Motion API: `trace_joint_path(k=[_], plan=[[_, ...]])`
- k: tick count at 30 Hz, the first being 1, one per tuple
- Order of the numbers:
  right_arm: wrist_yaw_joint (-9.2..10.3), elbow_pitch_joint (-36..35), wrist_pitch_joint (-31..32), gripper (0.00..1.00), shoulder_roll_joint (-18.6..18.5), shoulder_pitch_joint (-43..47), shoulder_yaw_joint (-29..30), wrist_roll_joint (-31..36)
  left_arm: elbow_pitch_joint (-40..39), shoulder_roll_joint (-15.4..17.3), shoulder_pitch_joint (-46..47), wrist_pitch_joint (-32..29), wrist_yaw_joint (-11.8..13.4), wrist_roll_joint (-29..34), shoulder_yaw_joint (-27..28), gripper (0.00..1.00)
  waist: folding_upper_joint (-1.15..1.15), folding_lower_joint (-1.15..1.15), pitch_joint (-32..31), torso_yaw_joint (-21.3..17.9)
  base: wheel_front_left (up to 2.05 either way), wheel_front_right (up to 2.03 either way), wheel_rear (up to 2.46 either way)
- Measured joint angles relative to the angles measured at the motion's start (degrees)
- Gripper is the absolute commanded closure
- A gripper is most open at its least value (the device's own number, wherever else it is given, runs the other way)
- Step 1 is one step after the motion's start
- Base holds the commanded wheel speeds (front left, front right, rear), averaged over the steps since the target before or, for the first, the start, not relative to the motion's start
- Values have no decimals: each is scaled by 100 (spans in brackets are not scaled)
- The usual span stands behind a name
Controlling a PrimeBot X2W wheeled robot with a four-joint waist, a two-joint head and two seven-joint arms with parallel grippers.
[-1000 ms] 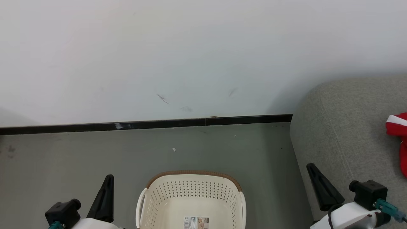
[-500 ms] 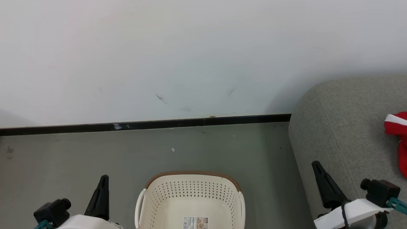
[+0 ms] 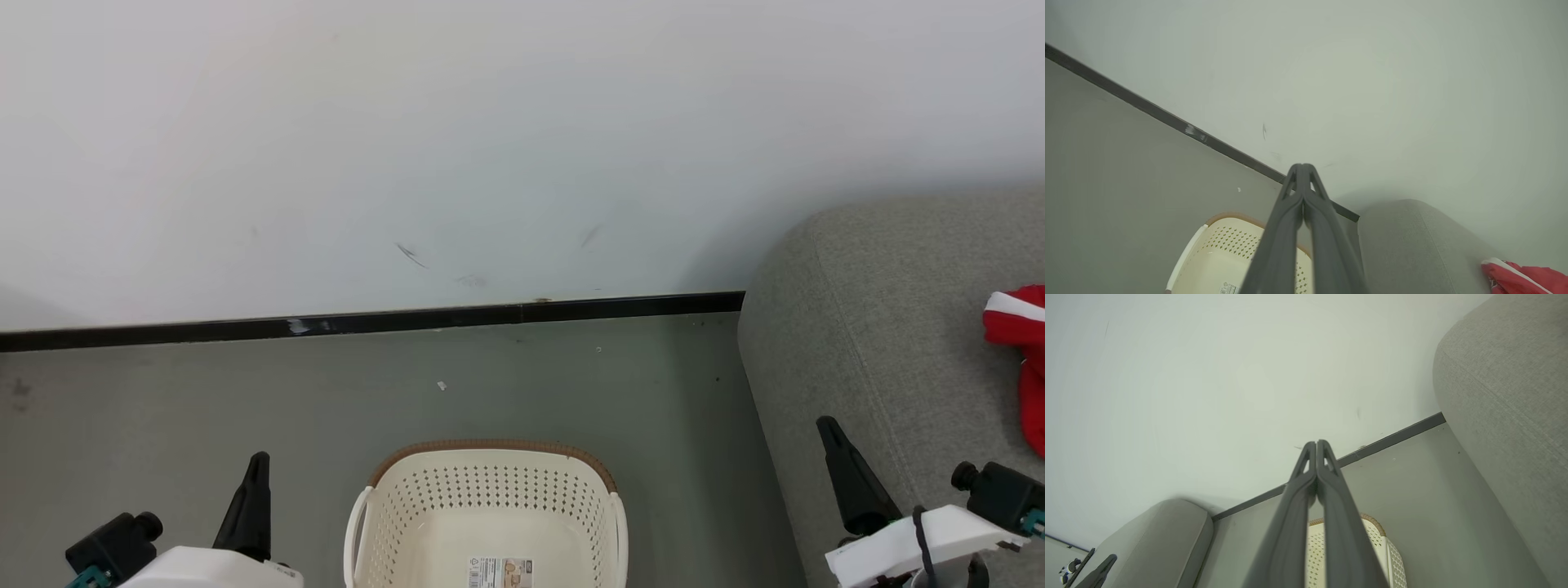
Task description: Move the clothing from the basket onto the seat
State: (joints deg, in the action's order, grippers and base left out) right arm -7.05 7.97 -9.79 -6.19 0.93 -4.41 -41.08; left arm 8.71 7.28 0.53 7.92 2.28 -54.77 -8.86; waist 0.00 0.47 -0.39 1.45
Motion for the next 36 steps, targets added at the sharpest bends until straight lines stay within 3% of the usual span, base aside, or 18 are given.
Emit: trace_joint_path(k=[10, 26, 36], plan=[[0, 74, 175, 100, -1, -7, 78, -746, 43, -46, 3, -175, -93, -485, 164, 100, 0, 3, -14, -18, 0, 0, 0], [0, 268, 450, 100, -3, -85, 221, -2061, 129, -159, 16, -487, -249, -1406, 455, 100, 0, -34, 11, -54, 0, 0, 0], [0, 387, 631, 100, -3, -155, 339, -2952, 176, -222, 40, -693, -332, -2003, 648, 100, 0, -42, 29, -77, 0, 0, 0]])
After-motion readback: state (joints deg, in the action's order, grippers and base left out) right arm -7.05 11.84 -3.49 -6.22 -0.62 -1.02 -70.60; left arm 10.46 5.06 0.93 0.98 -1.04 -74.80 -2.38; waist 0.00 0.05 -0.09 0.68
